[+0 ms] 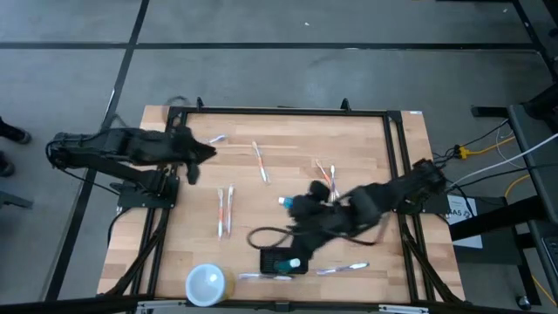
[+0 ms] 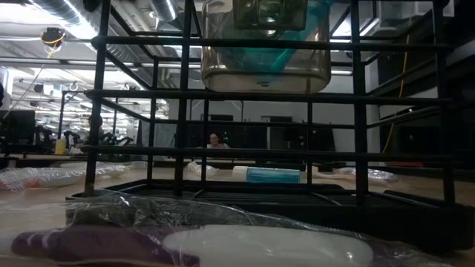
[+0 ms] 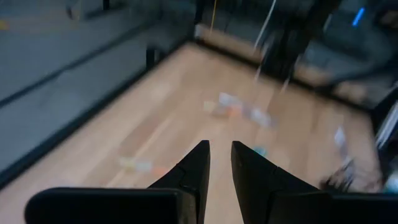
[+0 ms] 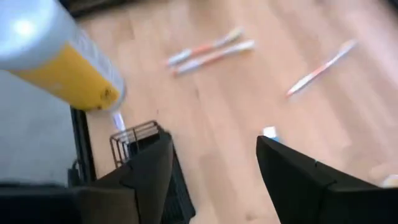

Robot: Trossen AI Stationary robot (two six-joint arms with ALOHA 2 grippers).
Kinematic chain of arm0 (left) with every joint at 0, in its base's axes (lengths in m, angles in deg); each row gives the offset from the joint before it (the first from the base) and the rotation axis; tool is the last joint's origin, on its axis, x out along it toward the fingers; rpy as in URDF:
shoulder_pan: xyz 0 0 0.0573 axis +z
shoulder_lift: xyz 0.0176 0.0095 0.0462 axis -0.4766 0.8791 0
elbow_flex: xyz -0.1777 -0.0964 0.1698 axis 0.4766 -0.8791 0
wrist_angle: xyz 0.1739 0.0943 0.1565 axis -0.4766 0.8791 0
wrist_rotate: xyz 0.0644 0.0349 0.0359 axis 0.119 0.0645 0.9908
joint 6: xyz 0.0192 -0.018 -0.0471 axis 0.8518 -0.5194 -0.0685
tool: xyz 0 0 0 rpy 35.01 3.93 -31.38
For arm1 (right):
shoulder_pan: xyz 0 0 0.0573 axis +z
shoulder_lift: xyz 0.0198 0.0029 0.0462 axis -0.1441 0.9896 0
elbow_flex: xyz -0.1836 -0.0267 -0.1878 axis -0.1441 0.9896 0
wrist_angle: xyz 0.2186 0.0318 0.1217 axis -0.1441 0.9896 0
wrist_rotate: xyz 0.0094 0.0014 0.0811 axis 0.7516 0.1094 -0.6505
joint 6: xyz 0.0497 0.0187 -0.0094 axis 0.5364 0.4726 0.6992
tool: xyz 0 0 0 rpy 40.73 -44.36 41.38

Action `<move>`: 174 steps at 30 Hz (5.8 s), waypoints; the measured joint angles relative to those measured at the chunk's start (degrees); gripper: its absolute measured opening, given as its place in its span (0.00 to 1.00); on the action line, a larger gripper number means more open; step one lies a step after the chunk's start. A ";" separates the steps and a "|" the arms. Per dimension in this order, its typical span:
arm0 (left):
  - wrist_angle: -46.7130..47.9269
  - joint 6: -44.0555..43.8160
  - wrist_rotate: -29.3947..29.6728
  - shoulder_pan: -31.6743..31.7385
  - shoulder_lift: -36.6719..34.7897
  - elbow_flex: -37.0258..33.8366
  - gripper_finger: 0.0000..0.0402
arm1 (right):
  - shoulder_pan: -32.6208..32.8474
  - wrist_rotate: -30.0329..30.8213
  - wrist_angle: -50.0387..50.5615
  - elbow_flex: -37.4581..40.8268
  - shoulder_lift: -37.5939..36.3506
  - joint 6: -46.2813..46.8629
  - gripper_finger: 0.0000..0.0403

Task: Pick & Place toothbrushing station
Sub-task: Put the mouthwash into the mesh organizer

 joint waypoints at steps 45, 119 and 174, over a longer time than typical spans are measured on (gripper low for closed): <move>-18.79 2.37 -2.55 -3.17 -3.15 0.02 0.15 | -51.83 -32.97 -13.62 58.24 -14.82 4.59 0.54; -9.49 -4.68 -12.06 -2.99 1.11 -0.02 0.15 | -31.09 -41.95 -36.15 34.59 15.73 -27.68 0.54; -10.77 -0.79 -2.01 -6.12 2.13 0.09 0.15 | 7.58 32.05 -50.34 34.78 3.52 30.61 0.22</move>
